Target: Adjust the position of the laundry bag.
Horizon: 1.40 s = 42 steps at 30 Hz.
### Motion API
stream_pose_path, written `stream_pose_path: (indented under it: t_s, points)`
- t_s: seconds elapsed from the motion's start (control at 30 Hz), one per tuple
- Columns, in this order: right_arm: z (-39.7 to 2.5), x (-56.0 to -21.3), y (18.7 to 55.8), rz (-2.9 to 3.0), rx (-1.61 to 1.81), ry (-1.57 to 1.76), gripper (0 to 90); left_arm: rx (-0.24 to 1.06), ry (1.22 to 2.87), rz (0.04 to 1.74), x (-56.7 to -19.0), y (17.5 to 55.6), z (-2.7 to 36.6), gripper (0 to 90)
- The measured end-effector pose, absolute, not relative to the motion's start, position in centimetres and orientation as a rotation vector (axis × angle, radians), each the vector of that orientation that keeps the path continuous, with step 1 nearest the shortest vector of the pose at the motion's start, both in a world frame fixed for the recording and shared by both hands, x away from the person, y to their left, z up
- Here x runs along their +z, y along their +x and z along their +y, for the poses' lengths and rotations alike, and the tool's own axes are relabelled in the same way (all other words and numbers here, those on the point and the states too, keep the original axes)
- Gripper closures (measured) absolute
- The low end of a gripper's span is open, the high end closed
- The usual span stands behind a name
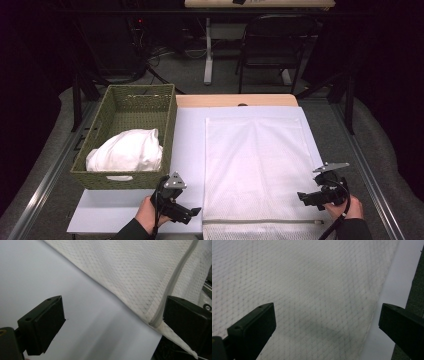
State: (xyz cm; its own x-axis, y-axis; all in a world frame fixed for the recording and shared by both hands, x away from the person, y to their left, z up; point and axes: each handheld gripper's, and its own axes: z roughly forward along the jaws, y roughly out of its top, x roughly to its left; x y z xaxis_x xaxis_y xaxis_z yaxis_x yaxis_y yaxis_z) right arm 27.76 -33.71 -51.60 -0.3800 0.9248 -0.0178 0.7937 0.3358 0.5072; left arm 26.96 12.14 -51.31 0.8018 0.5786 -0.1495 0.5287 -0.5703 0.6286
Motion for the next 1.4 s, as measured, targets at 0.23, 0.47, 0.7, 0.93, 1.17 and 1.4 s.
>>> stream_pose_path:
  t_s: [0.23, 0.47, 0.7, 0.93, 1.17, 1.4]
  points:
    - [-34.6, -51.8, 27.9, 2.256, 0.588, 1.599, 5.1, 0.056, 2.352, 0.825, -52.2, 28.2, 10.4, 5.8]
    - [-35.4, -52.5, 28.2, 2.227, 0.535, 1.682, 15.3, 0.048, 2.382, 0.860, -53.0, 29.0, 9.5, 10.5]
    - [-35.5, -52.9, 28.2, 2.215, 0.475, 1.722, 27.6, 0.063, 2.403, 0.886, -53.6, 29.3, 9.0, 18.9]
    - [-36.0, -53.1, 28.2, 2.189, 0.444, 1.771, 38.2, 0.102, 2.432, 0.959, -54.0, 29.5, 8.7, 34.8]
    - [-36.1, -53.2, 28.2, 2.192, 0.454, 1.780, 43.1, 0.113, 2.415, 0.952, -54.1, 29.3, 8.5, 40.9]
    - [-35.9, -53.1, 28.1, 2.198, 0.467, 1.779, 50.0, 0.122, 2.404, 0.944, -54.2, 28.9, 8.4, 49.3]
